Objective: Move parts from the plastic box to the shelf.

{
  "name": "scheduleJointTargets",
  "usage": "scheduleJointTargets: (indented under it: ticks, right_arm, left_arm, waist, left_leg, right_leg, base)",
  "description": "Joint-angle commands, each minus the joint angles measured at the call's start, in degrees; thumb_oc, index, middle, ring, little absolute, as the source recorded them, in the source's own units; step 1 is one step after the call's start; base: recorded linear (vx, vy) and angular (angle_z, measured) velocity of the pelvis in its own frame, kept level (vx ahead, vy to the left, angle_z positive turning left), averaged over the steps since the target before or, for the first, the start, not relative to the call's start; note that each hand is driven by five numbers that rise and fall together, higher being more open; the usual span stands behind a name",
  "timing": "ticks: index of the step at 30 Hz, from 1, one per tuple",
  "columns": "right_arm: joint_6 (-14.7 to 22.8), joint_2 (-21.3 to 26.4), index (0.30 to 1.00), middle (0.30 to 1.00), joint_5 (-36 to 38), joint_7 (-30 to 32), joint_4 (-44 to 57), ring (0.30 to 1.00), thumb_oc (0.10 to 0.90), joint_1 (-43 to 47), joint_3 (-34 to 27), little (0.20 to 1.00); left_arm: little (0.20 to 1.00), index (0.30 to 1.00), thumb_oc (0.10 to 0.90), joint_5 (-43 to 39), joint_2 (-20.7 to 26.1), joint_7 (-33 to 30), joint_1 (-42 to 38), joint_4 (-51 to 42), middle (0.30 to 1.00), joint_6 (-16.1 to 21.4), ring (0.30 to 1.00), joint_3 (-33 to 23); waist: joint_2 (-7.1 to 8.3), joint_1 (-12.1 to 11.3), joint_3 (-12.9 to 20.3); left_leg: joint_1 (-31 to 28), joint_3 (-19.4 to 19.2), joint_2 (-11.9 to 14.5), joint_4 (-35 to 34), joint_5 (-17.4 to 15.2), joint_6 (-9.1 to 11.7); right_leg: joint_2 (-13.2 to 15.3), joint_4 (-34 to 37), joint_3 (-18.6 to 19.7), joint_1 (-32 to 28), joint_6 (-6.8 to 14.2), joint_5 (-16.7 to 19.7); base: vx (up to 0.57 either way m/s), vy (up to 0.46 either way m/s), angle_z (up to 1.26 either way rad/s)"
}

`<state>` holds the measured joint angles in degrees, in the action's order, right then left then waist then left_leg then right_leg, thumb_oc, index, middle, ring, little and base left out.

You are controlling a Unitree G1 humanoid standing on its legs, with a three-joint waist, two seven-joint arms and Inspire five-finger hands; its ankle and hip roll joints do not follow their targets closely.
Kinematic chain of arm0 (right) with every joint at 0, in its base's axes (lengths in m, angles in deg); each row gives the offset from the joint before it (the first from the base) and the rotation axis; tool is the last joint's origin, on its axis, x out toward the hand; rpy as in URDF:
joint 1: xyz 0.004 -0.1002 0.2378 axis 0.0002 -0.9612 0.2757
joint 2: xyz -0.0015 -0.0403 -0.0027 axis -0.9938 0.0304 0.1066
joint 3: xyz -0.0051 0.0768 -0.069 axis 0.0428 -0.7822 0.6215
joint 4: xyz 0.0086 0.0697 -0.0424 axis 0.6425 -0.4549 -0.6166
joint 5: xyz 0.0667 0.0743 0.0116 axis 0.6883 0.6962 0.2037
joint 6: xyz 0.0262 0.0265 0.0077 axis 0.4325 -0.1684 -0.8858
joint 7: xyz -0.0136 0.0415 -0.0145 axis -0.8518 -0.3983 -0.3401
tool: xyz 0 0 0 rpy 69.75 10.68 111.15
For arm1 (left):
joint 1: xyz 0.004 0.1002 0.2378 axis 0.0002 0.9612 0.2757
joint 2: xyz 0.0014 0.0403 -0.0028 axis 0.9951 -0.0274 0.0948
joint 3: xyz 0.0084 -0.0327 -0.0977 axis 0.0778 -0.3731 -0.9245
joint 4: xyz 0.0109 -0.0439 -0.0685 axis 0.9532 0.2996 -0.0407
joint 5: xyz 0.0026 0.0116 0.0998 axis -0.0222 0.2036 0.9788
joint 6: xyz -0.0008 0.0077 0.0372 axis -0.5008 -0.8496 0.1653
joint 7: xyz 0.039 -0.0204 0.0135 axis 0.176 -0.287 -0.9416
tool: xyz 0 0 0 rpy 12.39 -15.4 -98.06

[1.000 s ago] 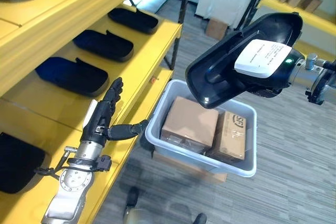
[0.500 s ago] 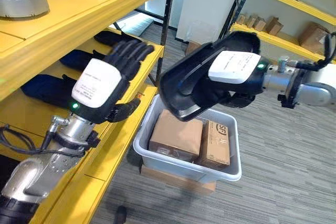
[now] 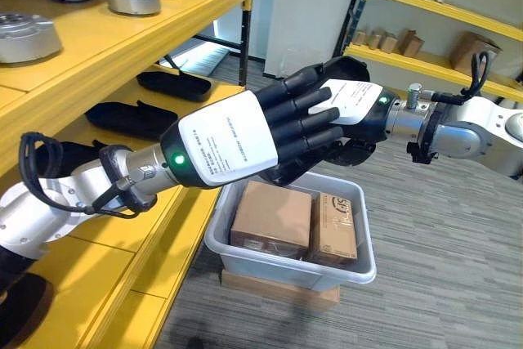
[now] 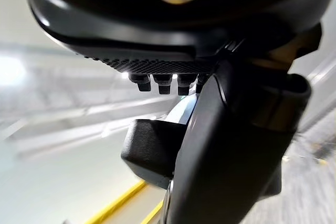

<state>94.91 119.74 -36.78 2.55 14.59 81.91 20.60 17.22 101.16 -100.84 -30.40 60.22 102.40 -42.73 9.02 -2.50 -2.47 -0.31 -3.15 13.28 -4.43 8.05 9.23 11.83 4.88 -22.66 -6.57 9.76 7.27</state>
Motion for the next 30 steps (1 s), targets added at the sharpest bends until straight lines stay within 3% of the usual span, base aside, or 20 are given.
scheduleJointTargets:
  ticks: [1,7,13,18,26,30]
  right_arm:
    - [-1.29,-1.97,0.3,0.3,6.49,6.29,-3.23,0.3,0.4,7.34,-5.26,0.3]
    - [-1.09,-1.86,0.3,0.3,6.34,7.02,-4.57,0.3,0.4,5.56,-6.98,0.3]
    - [-1.06,-0.88,0.3,0.3,6.71,7.05,-5.16,0.3,0.4,4.34,-8.26,0.3]
    - [-0.86,-0.72,0.3,0.3,7.66,6.8,-4.32,0.3,0.4,4.27,-8.84,0.3]
    - [-1.12,-1.17,0.3,0.3,8.23,6.62,-3.9,0.3,0.4,3.55,-10.15,0.3]
    - [-0.99,-2.72,0.3,0.3,8.72,6.2,-3.36,0.3,0.4,3.54,-11.0,0.3]
  left_arm:
    - [1.0,1.0,0.9,-0.39,0.89,-5.78,-4.4,-2.94,1.0,-2.05,1.0,-0.36]
    - [1.0,1.0,0.9,0.75,2.22,-5.54,-0.97,-0.9,1.0,-1.67,1.0,1.26]
    - [1.0,1.0,0.9,0.54,0.73,-5.74,9.84,0.35,1.0,-1.85,1.0,-6.74]
    - [1.0,1.0,0.9,0.27,-1.99,-5.26,15.24,1.49,1.0,-1.99,1.0,-10.12]
    - [1.0,1.0,0.9,-0.35,-7.56,-5.02,18.53,4.39,1.0,-3.34,1.0,-12.14]
    - [1.0,1.0,0.9,0.11,-9.94,-5.22,15.07,4.17,1.0,-4.05,1.0,-10.78]
  waist:
    - [0.61,-0.56,4.52]
    - [1.04,-0.92,4.49]
    - [1.62,-1.57,4.03]
    - [1.76,-1.23,3.81]
    - [1.95,-0.66,3.88]
    - [1.91,0.24,4.34]
  left_leg:
    - [-4.24,-4.04,3.07,-0.57,-6.12,1.1]
    - [-4.68,-4.44,3.01,-0.57,-6.29,1.03]
    - [-5.12,-4.76,3.02,-0.57,-6.44,0.91]
    - [-5.4,-4.88,3.06,-0.57,-6.54,0.87]
    - [-5.86,-5.31,3.05,-0.57,-6.78,0.71]
    - [-6.21,-5.71,3.05,-0.57,-7.01,0.64]
  right_leg:
    - [-0.44,-4.74,2.31,0.21,2.42,-5.93]
    - [-0.55,-4.31,2.86,0.13,2.46,-5.64]
    - [-0.67,-4.16,3.33,-0.15,2.36,-5.65]
    - [-0.88,-4.2,3.53,-0.31,2.15,-5.89]
    - [-0.99,-4.14,4.1,-0.49,2.03,-6.09]
    - [-0.96,-4.04,4.43,-0.51,2.01,-6.09]
  base:
    - [0.02,0.01,-0.04]
    - [0.01,0.014,-0.05]
    - [0.01,0.003,-0.06]
    - [0.0,0.0,0.0]
    - [0.0,0.002,-0.01]
    - [0.01,0.012,-0.11]
